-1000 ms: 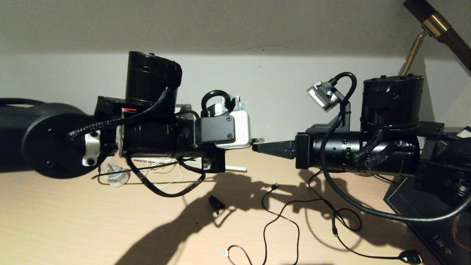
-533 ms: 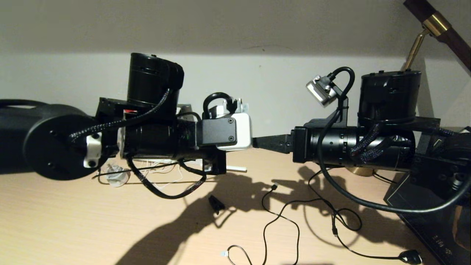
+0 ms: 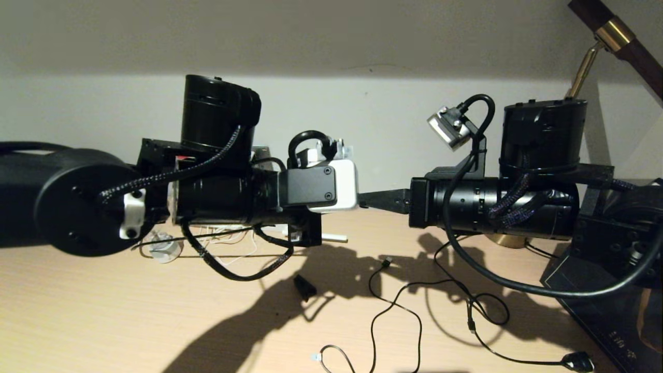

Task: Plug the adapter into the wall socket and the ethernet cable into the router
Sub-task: Hand it to the other hand

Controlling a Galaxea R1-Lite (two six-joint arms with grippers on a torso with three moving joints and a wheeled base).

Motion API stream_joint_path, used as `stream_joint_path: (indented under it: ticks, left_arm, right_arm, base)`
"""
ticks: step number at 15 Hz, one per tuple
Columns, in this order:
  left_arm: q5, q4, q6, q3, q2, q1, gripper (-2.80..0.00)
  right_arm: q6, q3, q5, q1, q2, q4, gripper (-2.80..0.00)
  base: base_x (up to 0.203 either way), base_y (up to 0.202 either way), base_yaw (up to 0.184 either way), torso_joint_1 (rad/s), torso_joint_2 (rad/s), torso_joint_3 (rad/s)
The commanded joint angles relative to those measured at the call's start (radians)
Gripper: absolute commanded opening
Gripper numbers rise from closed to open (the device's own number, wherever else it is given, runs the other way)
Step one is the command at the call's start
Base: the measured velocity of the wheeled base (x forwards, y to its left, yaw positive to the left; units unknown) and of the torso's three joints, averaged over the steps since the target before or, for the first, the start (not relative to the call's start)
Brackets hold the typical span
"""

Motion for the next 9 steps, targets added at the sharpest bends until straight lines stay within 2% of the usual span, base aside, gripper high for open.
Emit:
stream_joint_path:
  ticks: [1,9]
  left_arm:
    - [-0.002,-0.002,0.006,-0.001,0.006,-0.001,-2.8]
    - [-0.002,-0.012,0.0,0.0,0.01,-0.001,-2.8]
  right_arm:
    - [0.002,0.003,0.003,0.001,0.001,-0.003,-2.8]
    - [0.003,0.006,0.003,0.005,-0.001,-0.003,-2.8]
  base:
    - [0.0,0.0,0.0,0.0,0.0,0.0]
    - [0.0,0.0,0.0,0.0,0.0,0.0]
